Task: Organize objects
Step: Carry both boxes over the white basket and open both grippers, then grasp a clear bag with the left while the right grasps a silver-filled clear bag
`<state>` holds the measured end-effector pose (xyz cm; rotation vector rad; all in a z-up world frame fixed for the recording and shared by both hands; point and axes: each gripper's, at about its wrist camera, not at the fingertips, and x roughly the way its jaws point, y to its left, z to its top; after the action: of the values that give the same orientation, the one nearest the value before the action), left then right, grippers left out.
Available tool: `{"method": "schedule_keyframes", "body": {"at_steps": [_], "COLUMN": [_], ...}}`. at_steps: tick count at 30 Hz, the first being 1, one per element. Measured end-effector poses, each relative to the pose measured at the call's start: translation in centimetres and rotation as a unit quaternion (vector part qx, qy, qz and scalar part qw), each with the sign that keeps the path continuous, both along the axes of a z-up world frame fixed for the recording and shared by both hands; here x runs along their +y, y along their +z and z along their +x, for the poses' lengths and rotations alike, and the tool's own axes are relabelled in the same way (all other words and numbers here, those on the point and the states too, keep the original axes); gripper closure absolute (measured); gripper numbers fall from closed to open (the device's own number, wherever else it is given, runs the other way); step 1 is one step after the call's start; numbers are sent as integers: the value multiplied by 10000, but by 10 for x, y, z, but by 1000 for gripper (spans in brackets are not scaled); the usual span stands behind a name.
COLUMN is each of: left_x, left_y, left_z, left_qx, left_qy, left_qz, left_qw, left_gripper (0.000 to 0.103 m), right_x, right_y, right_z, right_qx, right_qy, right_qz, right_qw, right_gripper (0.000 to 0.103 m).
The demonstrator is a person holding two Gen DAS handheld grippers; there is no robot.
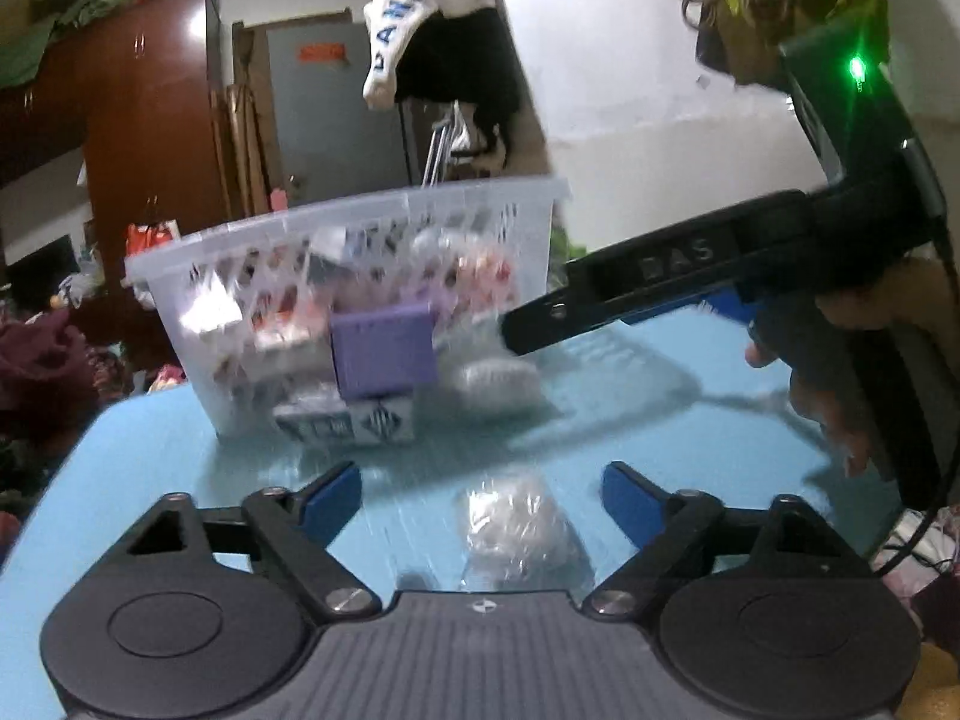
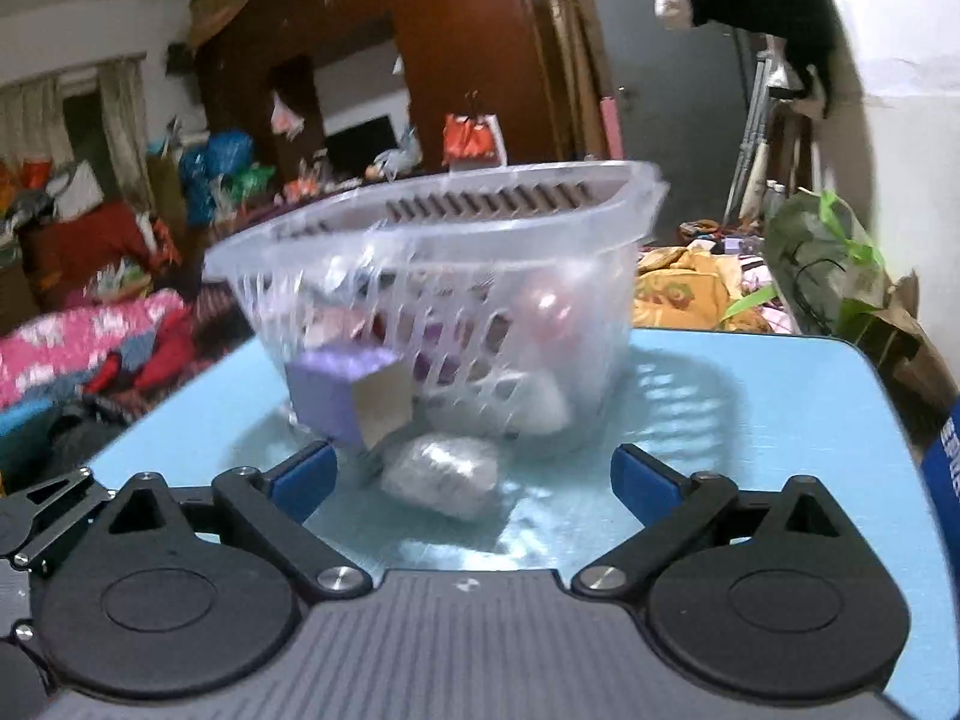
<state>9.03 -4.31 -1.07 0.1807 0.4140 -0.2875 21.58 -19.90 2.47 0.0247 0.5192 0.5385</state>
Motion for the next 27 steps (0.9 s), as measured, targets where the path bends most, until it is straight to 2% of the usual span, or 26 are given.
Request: {"method": "schedule_keyframes", "body": {"at_steps": [1, 2, 3, 10, 11, 14, 17, 23, 27], "left_x": [1, 5, 7, 42, 47, 56, 61, 65, 69], "left_y": [-3, -7, -8, -9, -8, -9, -10, -11, -10], "left_z": [2, 0, 4, 5, 7, 9, 10, 11, 9], "left_qx": [57, 111, 174, 127, 138, 157, 126, 128, -52], "left_qy": [-27, -38, -49, 211, 238, 285, 294, 310, 314], "left_qz": [-6, -6, -32, -501, -582, -768, -866, -1070, -1183], "left_qw": [10000, 9999, 9998, 9984, 9979, 9965, 9957, 9937, 9925], "left_gripper": [30, 48, 56, 56, 56, 56, 56, 56, 56], "right_x": [4, 11, 16, 25, 26, 25, 19, 0, -6], "right_y": [-3, -5, -7, -17, -19, -17, -15, -8, -5], "right_z": [0, 0, 2, 5, 7, 4, -4, -18, -23], "right_qx": [14, 58, 130, 306, 336, 266, 100, -235, -405], "right_qy": [42, 85, 144, 249, 247, 185, 111, -16, -40], "right_qz": [-76, -137, -176, -321, -344, -418, -443, -29, 185], "right_qw": [10000, 9999, 9997, 9987, 9985, 9986, 9989, 9997, 9990], "right_gripper": [5, 8, 9, 23, 31, 44, 45, 45, 45]}}
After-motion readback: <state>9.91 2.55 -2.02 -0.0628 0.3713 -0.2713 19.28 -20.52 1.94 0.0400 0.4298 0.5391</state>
